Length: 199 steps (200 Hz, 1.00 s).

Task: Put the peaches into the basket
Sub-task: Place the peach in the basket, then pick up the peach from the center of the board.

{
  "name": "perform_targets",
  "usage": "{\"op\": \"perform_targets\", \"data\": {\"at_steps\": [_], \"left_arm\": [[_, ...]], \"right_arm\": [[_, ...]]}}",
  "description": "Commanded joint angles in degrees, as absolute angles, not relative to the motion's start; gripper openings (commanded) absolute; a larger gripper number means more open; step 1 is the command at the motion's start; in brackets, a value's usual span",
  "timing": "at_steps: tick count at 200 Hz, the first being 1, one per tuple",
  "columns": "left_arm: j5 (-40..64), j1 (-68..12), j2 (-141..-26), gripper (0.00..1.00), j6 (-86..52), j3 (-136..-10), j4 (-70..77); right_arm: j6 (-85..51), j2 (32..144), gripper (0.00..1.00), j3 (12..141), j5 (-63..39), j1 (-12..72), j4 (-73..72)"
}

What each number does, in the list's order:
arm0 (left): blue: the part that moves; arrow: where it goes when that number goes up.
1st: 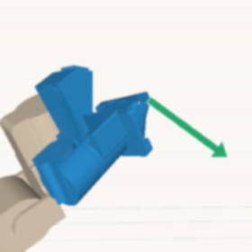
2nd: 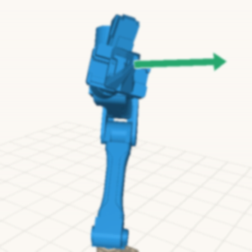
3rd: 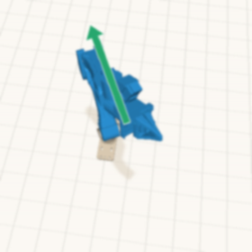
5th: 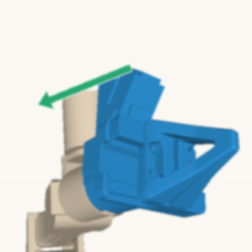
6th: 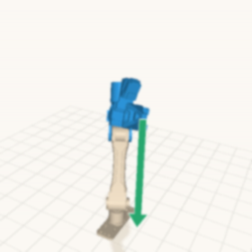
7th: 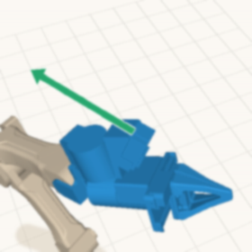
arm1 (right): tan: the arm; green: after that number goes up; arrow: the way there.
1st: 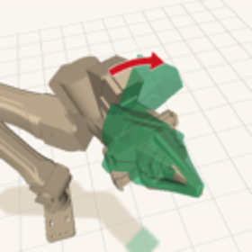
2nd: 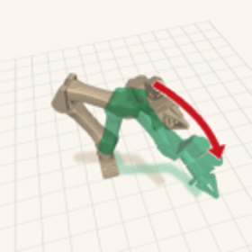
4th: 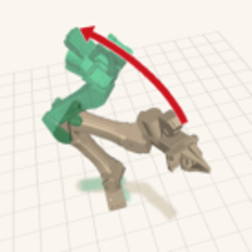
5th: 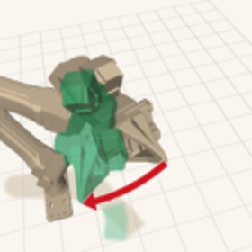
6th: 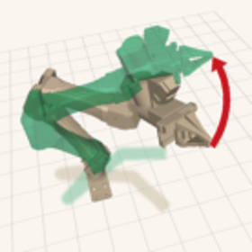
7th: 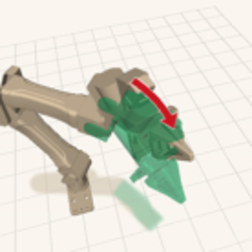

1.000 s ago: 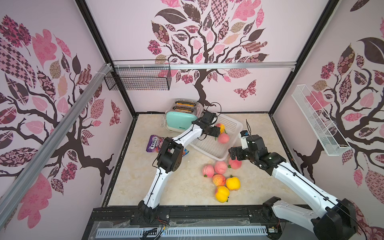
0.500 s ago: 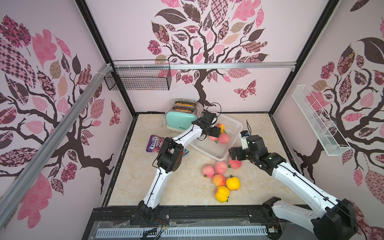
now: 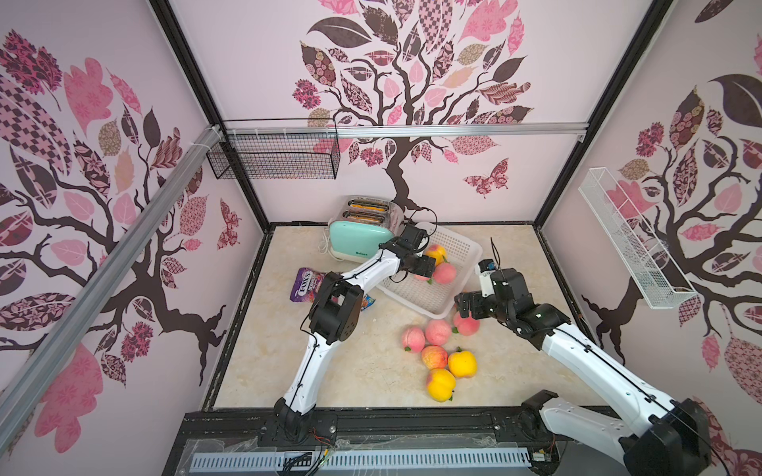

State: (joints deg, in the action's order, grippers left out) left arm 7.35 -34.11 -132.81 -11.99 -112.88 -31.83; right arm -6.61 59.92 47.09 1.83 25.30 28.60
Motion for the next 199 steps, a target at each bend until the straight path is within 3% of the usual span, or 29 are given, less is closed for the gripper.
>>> {"op": "perform_targets", "data": {"at_steps": [1, 73, 199], "left_arm": [[5.8, -34.1, -125.8, 0.88, -11.0, -109.3, -30.6], [2.2, -37.9, -106.8, 0.89, -10.7, -92.7, -28.8], [-4.6, -52.0, -75.4, 0.92, -16.1, -65.6, -31.4]], "right_arm": [[-7.3, 58.9, 0.99, 49.3, 2.2, 24.9, 31.8], [-13.4, 54.9, 0.99, 48.8, 0.7, 26.3, 38.0], [-25.8, 46.9, 0.99, 46.5, 13.2, 43.3, 48.8]]}}
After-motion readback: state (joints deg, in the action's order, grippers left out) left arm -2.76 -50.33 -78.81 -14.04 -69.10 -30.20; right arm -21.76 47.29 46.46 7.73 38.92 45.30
